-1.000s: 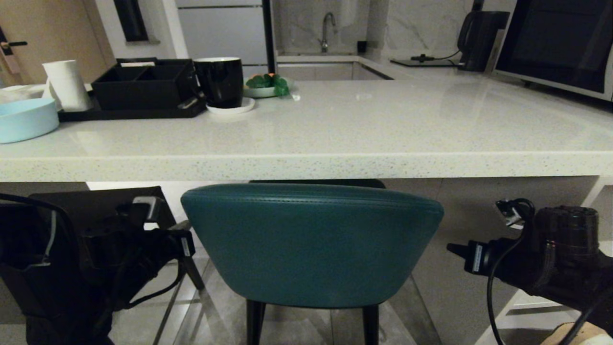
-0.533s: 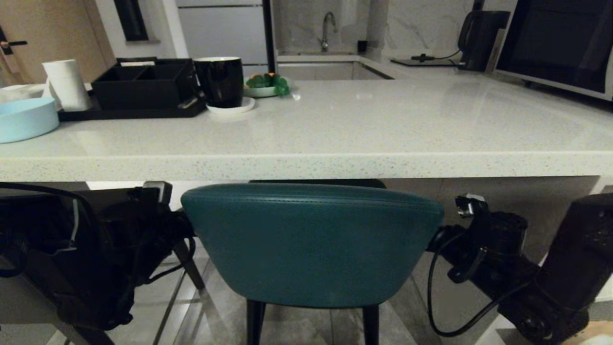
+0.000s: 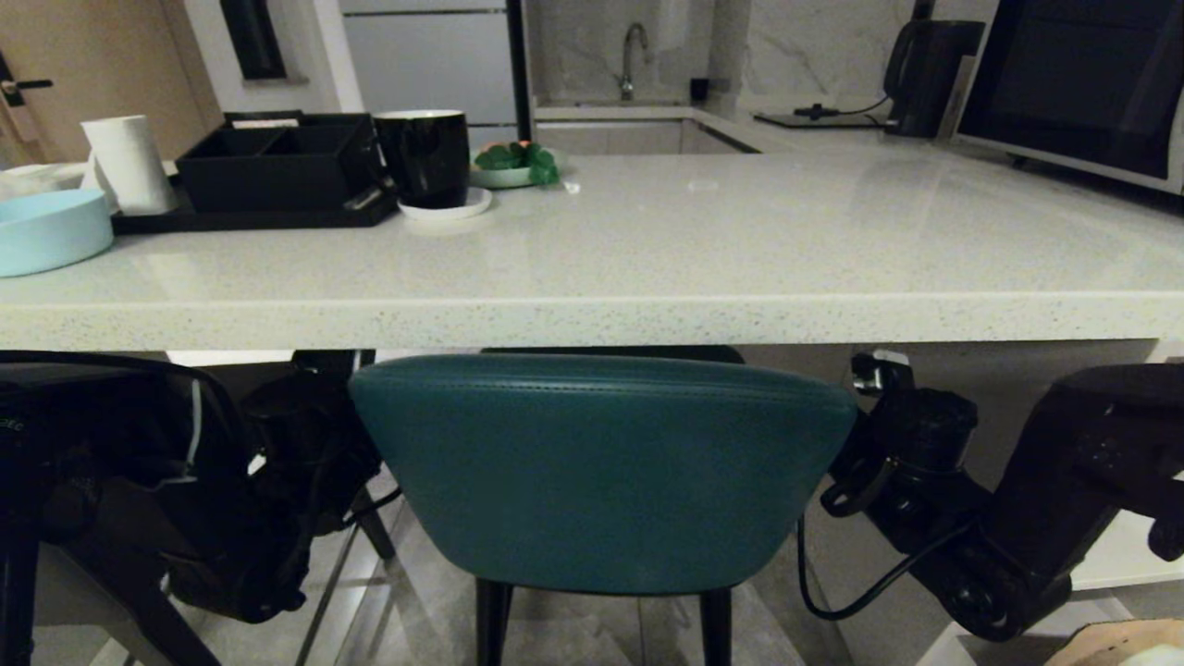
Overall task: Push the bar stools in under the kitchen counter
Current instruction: Pull the blue chair out from under the dining table
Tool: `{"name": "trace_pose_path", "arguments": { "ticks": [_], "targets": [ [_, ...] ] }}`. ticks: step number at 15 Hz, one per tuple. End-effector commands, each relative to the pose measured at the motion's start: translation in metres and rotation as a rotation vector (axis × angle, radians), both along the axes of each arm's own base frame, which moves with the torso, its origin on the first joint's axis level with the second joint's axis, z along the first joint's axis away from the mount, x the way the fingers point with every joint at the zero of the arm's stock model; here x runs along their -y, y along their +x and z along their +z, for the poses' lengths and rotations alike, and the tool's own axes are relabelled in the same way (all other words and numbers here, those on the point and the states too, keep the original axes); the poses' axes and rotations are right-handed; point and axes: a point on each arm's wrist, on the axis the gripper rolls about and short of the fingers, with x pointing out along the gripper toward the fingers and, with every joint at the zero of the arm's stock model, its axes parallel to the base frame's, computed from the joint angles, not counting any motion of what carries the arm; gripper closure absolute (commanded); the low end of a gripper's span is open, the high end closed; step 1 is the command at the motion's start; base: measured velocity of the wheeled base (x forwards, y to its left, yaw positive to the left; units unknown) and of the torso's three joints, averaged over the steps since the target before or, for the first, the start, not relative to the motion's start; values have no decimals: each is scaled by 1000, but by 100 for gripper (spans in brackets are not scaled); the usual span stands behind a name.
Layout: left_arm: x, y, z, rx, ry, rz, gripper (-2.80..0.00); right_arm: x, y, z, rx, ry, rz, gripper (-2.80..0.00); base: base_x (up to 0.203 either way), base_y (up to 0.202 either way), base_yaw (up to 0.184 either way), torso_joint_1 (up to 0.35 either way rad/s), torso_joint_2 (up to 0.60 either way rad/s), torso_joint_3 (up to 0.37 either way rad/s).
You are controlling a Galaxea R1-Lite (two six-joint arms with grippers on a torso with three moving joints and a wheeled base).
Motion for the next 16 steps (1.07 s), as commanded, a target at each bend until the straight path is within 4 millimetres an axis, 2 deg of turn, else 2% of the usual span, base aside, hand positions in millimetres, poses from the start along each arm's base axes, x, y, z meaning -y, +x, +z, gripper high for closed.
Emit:
{"name": "trace_pose_path", "arguments": {
  "ticks": [1, 5, 13, 16],
  "targets": [
    [10, 2, -3, 4, -2, -1, 0, -12, -13, 18, 49, 20, 45, 0, 0, 0, 0, 0, 0, 0],
    [20, -15, -2, -21, 3, -15, 0, -20, -28, 18, 26, 11, 73, 0, 0, 0, 0, 0, 0, 0],
    [31, -36, -13, -87, 31, -11, 0, -22, -37, 11, -9, -7, 66, 0, 0, 0, 0, 0, 0, 0],
    [39, -41, -8, -73, 30, -16, 0, -24, -39, 10, -12, -12, 72, 0, -165, 0, 0, 2, 3, 4]
  ]
}}
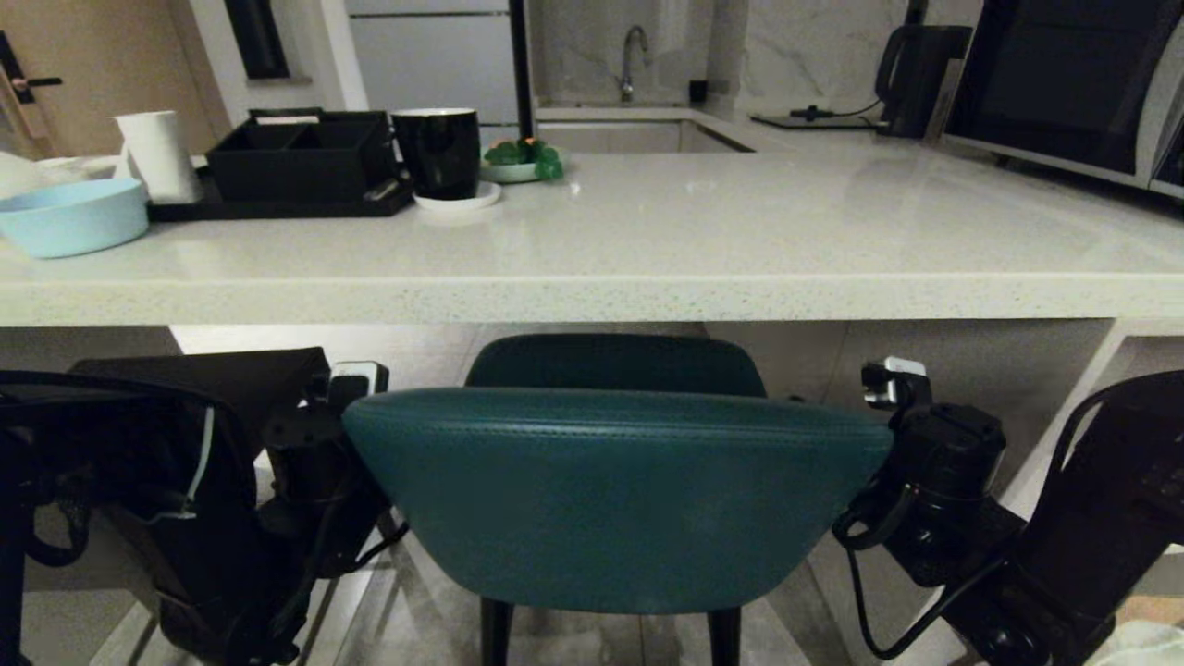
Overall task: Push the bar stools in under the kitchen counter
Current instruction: Pull the blue chair out from under the dining table
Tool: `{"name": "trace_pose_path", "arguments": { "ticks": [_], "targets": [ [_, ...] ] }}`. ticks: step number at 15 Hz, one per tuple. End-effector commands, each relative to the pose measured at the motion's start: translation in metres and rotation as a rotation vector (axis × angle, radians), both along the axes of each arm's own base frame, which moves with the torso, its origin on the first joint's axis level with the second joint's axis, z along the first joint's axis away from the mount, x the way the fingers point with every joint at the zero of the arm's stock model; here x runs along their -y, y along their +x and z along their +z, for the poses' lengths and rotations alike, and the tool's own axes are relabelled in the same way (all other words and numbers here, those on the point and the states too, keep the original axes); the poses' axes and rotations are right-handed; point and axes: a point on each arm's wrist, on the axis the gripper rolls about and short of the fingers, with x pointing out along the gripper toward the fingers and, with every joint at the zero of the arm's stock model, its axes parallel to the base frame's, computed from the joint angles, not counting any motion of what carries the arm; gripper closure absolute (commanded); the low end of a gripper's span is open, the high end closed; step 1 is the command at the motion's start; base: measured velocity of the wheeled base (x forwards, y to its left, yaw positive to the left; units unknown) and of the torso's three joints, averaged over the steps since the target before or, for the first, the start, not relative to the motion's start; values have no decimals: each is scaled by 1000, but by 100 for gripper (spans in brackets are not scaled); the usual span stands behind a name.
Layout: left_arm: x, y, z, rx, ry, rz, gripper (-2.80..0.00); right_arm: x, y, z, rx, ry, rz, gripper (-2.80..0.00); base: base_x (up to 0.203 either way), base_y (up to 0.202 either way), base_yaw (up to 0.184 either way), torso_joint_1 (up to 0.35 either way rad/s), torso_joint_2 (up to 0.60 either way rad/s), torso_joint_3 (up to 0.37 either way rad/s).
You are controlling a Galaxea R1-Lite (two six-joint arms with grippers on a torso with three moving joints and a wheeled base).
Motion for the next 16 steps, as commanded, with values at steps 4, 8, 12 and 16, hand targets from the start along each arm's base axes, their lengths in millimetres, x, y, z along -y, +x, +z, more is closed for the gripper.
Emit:
{"name": "trace_pose_path", "arguments": {
  "ticks": [4, 8, 12, 16],
  "targets": [
    [15, -8, 3, 15, 1, -3, 0, -1, -1, 0, 4, -7, -10, 0, -194, 0, -3, 2, 3, 4],
    [14, -13, 5, 14, 1, -8, 0, 0, -1, 1, 6, -7, -11, 0, -192, 0, -2, 2, -1, 2],
    [14, -13, 7, 18, 1, -8, 0, 0, -3, 3, 8, -7, -11, 0, -193, 0, -2, 4, 3, 0],
    [13, -15, 7, 15, 2, -7, 0, 2, -6, 4, 9, -7, -10, 0, -192, 0, -2, 4, 3, 0]
  ]
}}
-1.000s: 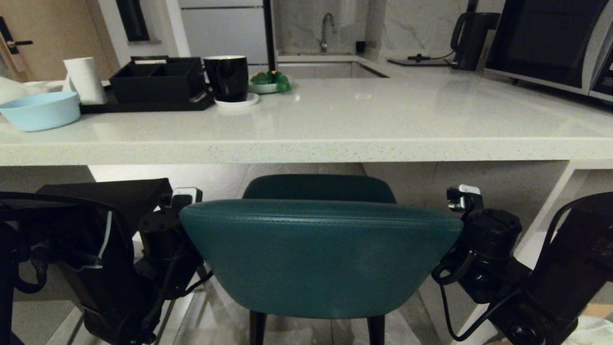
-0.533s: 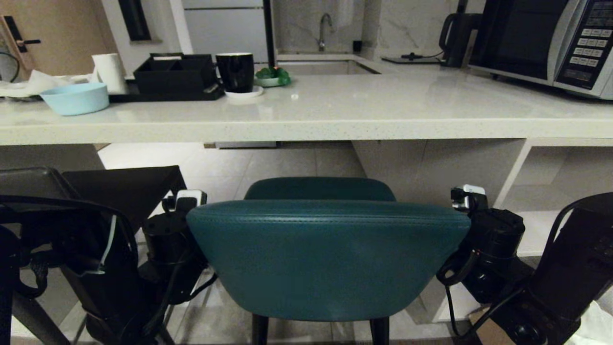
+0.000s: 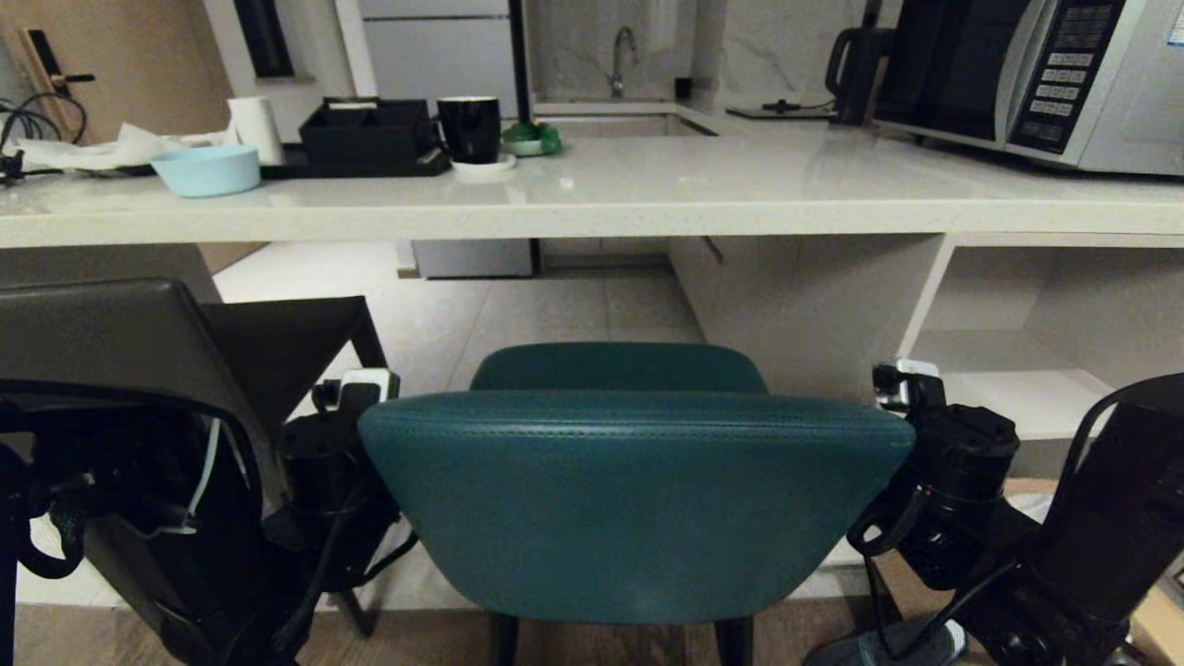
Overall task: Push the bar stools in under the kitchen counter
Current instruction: Pull the blue chair out from under the dining table
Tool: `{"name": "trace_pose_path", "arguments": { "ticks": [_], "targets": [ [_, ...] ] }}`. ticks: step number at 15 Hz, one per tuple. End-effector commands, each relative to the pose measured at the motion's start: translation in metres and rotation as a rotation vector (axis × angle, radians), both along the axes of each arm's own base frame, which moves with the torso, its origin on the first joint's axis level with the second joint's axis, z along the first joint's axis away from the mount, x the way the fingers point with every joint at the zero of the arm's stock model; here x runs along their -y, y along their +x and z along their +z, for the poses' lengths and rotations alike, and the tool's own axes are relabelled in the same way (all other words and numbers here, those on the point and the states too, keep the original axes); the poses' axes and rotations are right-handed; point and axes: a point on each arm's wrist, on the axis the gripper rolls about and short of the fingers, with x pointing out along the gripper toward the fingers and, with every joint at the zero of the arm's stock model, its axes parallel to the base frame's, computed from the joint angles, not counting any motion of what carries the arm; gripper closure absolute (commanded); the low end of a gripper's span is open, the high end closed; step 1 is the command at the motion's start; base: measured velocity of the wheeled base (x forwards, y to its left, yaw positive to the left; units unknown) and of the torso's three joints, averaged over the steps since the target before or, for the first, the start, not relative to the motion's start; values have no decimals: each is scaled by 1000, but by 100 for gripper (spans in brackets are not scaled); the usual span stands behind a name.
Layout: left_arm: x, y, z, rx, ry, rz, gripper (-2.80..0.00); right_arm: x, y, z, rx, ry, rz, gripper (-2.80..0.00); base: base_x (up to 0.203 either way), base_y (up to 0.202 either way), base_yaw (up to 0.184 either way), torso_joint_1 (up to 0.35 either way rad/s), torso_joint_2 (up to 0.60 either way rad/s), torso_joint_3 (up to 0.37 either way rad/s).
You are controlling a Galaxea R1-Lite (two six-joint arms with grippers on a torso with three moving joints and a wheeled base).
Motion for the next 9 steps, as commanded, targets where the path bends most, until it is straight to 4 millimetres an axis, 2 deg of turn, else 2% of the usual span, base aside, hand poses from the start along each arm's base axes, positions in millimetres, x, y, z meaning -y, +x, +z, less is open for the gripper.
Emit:
{"name": "trace_pose_path", "arguments": {
  "ticks": [1, 9],
  "targets": [
    [-1, -1, 5, 20, -10, 3, 0, 1, -1, 3, 13, 8, -2, 0, -194, 0, 3, -2, 0, 5],
    [-1, -1, 5, 20, -4, 4, 0, 1, -3, 4, 14, 7, 0, 0, -194, 0, -3, 2, 2, 1]
  ]
}}
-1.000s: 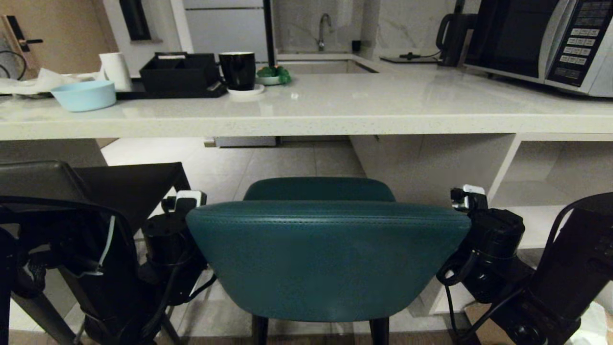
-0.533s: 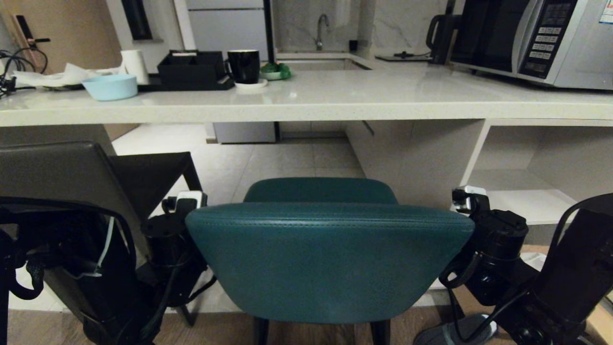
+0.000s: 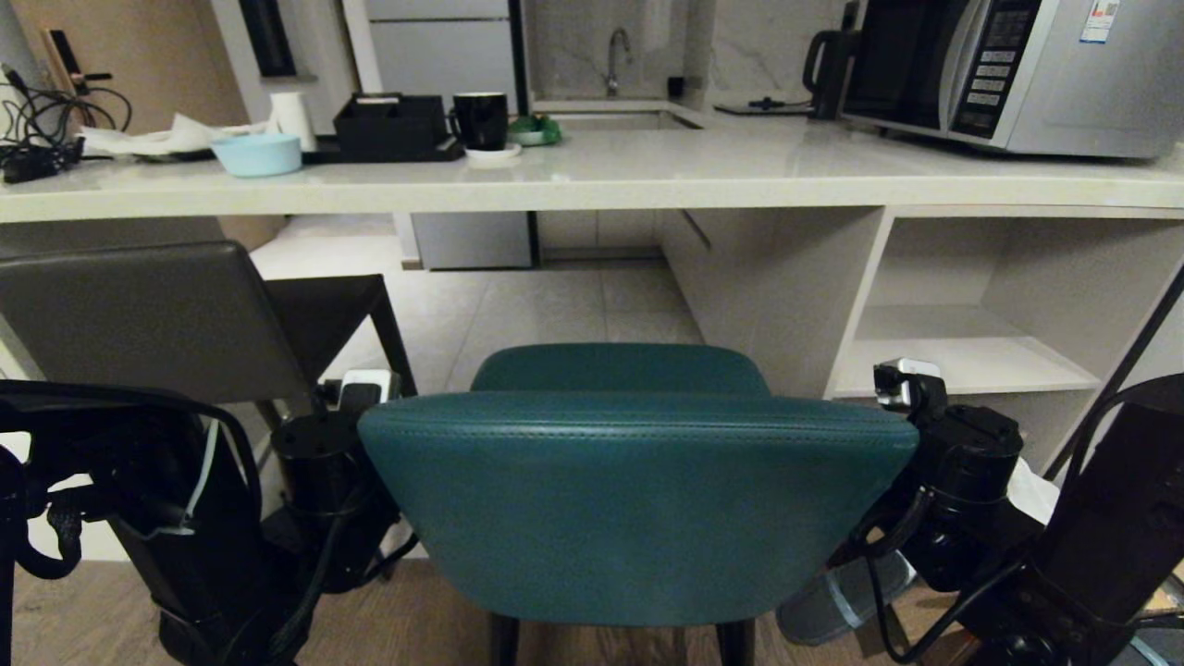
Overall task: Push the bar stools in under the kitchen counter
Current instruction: Pull the blue chair out from under the dining table
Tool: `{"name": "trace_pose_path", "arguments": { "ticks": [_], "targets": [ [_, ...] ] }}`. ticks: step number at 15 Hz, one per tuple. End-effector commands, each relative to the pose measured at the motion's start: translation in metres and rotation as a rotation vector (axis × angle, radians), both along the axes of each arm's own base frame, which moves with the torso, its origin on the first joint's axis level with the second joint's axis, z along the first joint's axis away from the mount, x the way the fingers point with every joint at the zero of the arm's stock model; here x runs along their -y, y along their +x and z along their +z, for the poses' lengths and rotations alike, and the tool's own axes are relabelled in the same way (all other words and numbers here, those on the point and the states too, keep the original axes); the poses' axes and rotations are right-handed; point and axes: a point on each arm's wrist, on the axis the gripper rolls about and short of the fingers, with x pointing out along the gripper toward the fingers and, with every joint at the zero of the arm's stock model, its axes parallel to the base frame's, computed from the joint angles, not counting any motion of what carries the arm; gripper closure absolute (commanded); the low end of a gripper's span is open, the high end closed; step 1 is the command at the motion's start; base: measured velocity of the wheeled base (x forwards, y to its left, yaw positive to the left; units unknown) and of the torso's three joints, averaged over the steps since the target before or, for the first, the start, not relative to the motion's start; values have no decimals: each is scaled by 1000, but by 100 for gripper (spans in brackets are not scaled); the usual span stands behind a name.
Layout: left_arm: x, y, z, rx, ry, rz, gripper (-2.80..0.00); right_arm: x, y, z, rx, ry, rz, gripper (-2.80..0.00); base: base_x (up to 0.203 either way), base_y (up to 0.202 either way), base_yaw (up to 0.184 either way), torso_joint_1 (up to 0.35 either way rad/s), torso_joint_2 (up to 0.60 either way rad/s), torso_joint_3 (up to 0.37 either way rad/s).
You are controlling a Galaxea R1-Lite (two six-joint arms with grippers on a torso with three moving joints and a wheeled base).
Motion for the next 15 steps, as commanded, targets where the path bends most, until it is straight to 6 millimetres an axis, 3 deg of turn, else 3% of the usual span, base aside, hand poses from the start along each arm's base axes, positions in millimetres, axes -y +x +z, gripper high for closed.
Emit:
{"name": "trace_pose_path", "arguments": {
  "ticks": [1, 4, 15],
  "targets": [
    [-1, 1, 3, 18, -2, 5, 0, 0, -1, 2, 13, 9, -2, 0, -194, 0, -1, 9, 1, 2],
    [-1, 2, 3, 21, 4, 5, 0, 0, 0, 3, 14, 9, -3, 0, -156, 0, -5, 2, 1, 4],
    [-4, 0, 2, 10, 10, 16, 0, 9, 2, 3, 15, 7, -32, 0, 0, 0, 0, 0, 0, 0]
  ]
}}
